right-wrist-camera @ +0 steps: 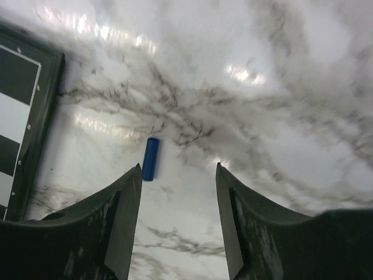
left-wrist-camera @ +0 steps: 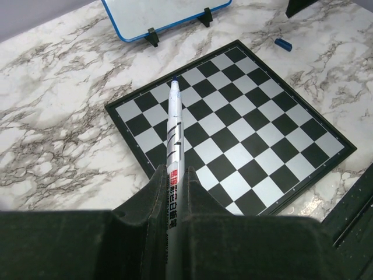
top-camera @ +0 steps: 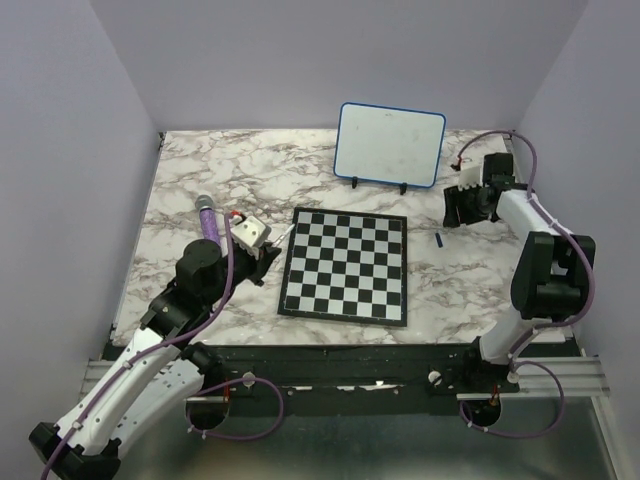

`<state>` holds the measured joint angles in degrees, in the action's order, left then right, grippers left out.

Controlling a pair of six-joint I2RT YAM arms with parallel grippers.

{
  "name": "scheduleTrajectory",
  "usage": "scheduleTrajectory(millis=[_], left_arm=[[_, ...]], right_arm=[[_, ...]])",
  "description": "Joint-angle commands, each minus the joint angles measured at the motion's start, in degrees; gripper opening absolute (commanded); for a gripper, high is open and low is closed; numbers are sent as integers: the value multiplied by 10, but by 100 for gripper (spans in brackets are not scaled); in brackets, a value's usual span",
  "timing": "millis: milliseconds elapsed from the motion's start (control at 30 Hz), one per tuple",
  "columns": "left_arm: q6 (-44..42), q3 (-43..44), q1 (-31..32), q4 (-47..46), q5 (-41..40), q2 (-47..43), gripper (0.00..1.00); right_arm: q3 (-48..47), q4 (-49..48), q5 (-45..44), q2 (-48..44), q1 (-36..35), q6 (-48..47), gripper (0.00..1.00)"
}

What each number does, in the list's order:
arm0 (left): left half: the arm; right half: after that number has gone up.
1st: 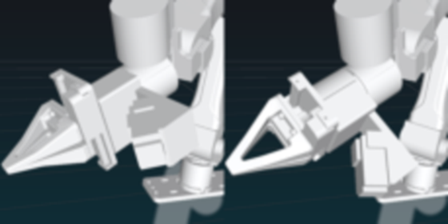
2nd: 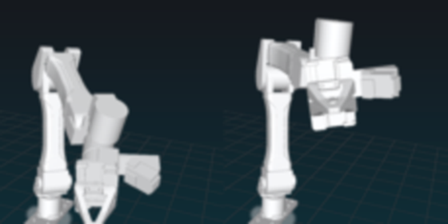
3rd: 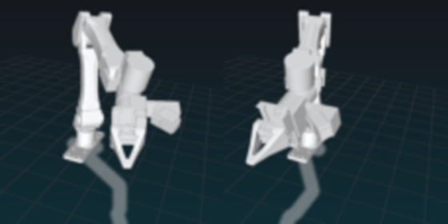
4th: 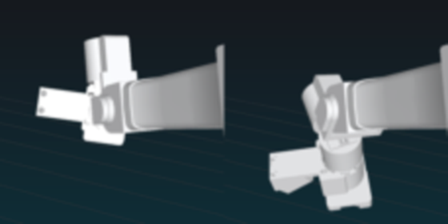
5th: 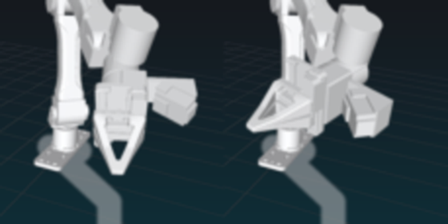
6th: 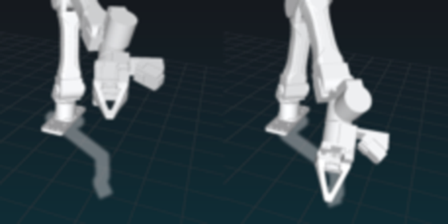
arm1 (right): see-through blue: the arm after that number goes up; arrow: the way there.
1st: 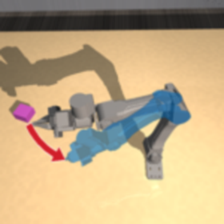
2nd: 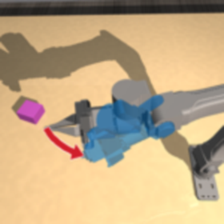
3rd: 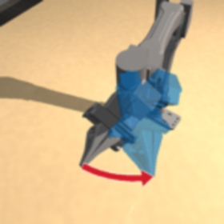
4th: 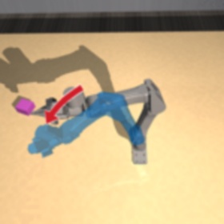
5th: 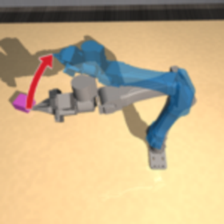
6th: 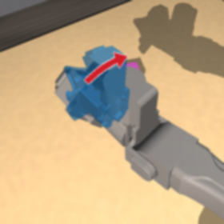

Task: Write a sentence on the whiteboard
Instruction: Pick up the whiteboard from the whiteboard stand.

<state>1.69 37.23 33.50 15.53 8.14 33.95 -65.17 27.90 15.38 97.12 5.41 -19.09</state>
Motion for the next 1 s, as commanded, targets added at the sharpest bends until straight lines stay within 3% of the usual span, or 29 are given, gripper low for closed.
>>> scheduleTrajectory(millis=[0,167,533,967], left_arm=[[-6,-4,-18,-8,-10,-6,0],[-7,-8,-33,-16,3,-13,0],[-10,-8,-62,-17,14,4,0],[-6,-10,-114,-33,50,29,0]], right_arm=[[-129,91,108,33,30,-73,66],[-283,138,206,127,36,-78,73],[-562,112,302,329,66,65,76],[-675,15,438,462,79,203,78]])
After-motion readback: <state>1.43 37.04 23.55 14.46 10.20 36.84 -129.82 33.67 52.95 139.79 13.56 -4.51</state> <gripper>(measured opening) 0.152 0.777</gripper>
